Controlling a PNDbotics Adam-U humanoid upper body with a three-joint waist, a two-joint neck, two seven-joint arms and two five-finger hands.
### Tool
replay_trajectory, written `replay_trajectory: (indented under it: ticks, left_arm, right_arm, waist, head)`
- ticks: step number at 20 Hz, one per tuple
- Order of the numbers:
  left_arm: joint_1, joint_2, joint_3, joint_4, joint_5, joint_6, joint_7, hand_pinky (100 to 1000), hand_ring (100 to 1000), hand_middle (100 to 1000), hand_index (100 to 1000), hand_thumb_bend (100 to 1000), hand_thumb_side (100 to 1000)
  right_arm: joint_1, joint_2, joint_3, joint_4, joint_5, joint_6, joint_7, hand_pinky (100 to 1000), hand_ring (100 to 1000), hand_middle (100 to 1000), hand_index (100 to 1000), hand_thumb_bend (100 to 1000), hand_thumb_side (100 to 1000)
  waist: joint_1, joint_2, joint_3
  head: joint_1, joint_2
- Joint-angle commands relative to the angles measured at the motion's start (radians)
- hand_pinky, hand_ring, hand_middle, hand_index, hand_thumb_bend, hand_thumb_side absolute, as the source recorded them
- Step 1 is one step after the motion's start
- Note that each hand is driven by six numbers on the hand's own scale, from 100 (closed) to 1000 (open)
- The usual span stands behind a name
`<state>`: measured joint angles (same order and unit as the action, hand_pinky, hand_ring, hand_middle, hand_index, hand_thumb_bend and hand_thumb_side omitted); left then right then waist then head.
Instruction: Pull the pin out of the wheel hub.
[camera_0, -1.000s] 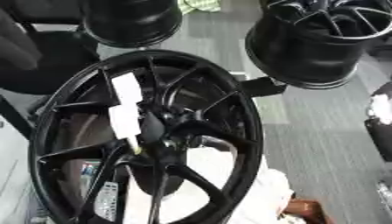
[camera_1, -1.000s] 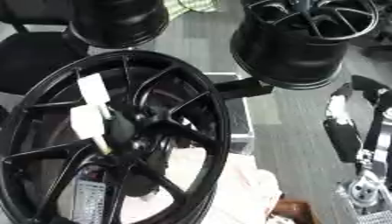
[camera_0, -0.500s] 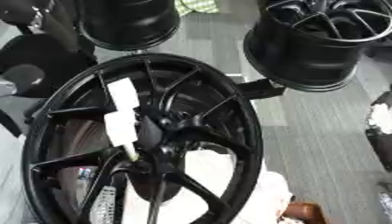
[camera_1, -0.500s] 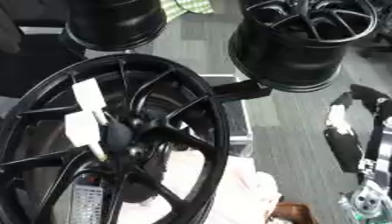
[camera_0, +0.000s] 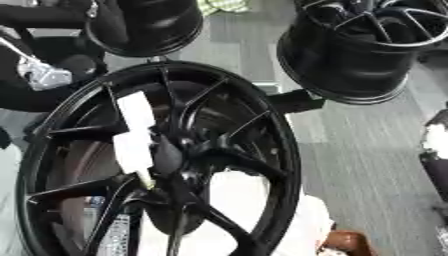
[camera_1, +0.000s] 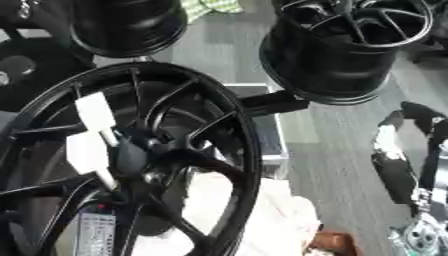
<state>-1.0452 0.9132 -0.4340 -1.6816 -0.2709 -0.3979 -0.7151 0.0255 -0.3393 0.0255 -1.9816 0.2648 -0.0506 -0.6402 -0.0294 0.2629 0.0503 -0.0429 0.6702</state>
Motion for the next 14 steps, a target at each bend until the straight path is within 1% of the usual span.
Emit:
replay_trajectory:
  ticks: [1, 2, 3, 4, 5, 7, 10, 13, 14]
  left_arm:
    - [-0.030, -0.012, -0.011, 0.039, -0.026, -0.226, -0.192, 841, 837, 785, 849, 100, 310]
    - [-0.034, -0.019, -0.019, 0.052, -0.035, -0.238, -0.192, 848, 844, 791, 849, 100, 315]
    - [-0.036, -0.025, -0.026, 0.064, -0.042, -0.252, -0.192, 855, 848, 789, 857, 140, 323]
    - [-0.038, -0.029, -0.031, 0.074, -0.048, -0.266, -0.192, 856, 848, 789, 860, 159, 326]
    - [-0.040, -0.032, -0.036, 0.081, -0.053, -0.281, -0.192, 860, 851, 790, 847, 246, 337]
    - [-0.042, -0.035, -0.041, 0.090, -0.058, -0.312, -0.192, 864, 849, 788, 837, 312, 346]
    - [-0.042, -0.034, -0.044, 0.098, -0.057, -0.346, -0.192, 868, 850, 789, 837, 325, 343]
    - [-0.042, -0.029, -0.044, 0.102, -0.050, -0.359, -0.192, 870, 851, 795, 840, 324, 346]
    - [-0.040, -0.027, -0.044, 0.102, -0.045, -0.361, -0.192, 872, 853, 798, 842, 311, 341]
  right_arm:
    - [-0.011, -0.013, 0.000, -0.018, -0.001, -0.002, 0.004, 856, 786, 599, 710, 100, 435]
    - [-0.013, -0.012, 0.002, -0.018, -0.001, -0.002, 0.005, 856, 786, 599, 710, 100, 435]
    - [-0.015, -0.011, 0.003, -0.018, -0.001, -0.001, 0.006, 855, 786, 598, 710, 100, 437]
    - [-0.016, -0.010, 0.003, -0.018, -0.002, -0.001, 0.006, 855, 786, 598, 710, 100, 438]
    - [-0.016, -0.008, 0.004, -0.018, -0.003, 0.000, 0.006, 855, 786, 598, 710, 100, 439]
    - [-0.018, -0.006, 0.004, -0.018, -0.005, 0.002, 0.005, 855, 786, 597, 709, 100, 440]
    - [-0.019, -0.005, 0.006, -0.018, -0.008, 0.002, 0.005, 855, 785, 597, 709, 100, 442]
    - [-0.020, -0.004, 0.008, -0.018, -0.010, 0.003, 0.007, 856, 784, 596, 708, 100, 444]
    - [-0.020, -0.003, 0.008, -0.018, -0.011, 0.003, 0.007, 856, 784, 596, 708, 100, 444]
  waist:
    - [0.005, -0.010, -0.004]
    - [0.006, -0.007, -0.007]
    - [0.006, -0.006, -0.009]
    - [0.007, -0.004, -0.010]
    - [0.008, -0.003, -0.012]
    - [0.009, -0.001, -0.014]
    - [0.010, 0.000, -0.015]
    - [0.010, 0.000, -0.014]
    - [0.010, 0.000, -0.014]
  head:
    - [0.009, -0.021]
    - [0.010, -0.023]
    - [0.011, -0.025]
    - [0.011, -0.026]
    - [0.012, -0.027]
    - [0.014, -0.029]
    - [0.014, -0.032]
    - [0.014, -0.035]
    - [0.013, -0.037]
